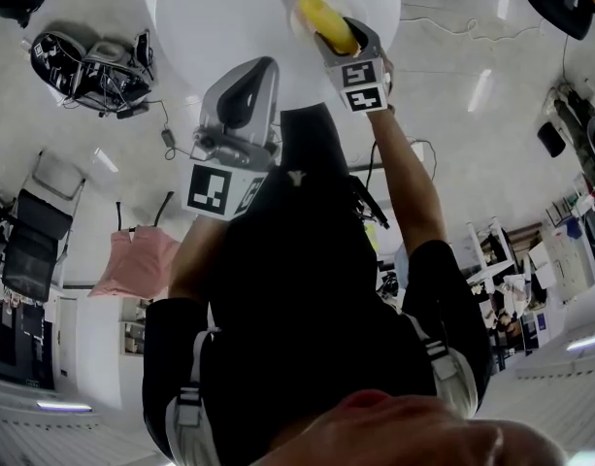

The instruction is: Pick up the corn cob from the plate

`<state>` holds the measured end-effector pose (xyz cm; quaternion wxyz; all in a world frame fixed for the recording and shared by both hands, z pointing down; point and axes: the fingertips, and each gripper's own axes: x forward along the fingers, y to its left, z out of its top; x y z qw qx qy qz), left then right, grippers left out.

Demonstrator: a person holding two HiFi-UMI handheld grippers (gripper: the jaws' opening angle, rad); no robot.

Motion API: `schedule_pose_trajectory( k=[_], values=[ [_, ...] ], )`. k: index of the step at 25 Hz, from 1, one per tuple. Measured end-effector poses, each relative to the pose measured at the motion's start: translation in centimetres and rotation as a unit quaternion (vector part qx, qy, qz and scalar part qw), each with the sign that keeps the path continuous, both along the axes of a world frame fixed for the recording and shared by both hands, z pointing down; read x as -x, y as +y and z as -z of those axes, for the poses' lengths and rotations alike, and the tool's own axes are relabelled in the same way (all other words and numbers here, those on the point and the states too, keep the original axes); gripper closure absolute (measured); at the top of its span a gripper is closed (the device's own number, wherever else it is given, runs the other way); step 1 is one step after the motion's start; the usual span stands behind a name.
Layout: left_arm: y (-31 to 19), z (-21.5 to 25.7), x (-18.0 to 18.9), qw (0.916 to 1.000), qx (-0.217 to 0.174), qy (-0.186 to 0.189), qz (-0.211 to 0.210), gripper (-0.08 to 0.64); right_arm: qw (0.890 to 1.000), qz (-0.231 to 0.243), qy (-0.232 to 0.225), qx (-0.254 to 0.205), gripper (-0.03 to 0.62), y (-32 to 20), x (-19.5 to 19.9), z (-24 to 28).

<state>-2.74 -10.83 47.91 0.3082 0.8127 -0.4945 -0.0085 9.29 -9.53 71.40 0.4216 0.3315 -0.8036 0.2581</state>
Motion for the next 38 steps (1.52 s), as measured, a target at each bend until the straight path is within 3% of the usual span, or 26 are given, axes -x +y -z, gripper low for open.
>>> schedule_pose_trajectory(
  k=[15, 38],
  values=[
    [1.4, 2.2, 1.1, 0.9995, -0.031, 0.002, 0.006, 0.555, 0.999, -0.049, -0.018, -0.002, 0.330, 0.8, 0.1, 2.1],
    [4.7, 8.3, 4.0, 0.9961, -0.087, 0.013, -0.006, 0.555, 0.990, -0.123, -0.055, -0.038, 0.330, 2.7, 2.2, 10.2]
  ],
)
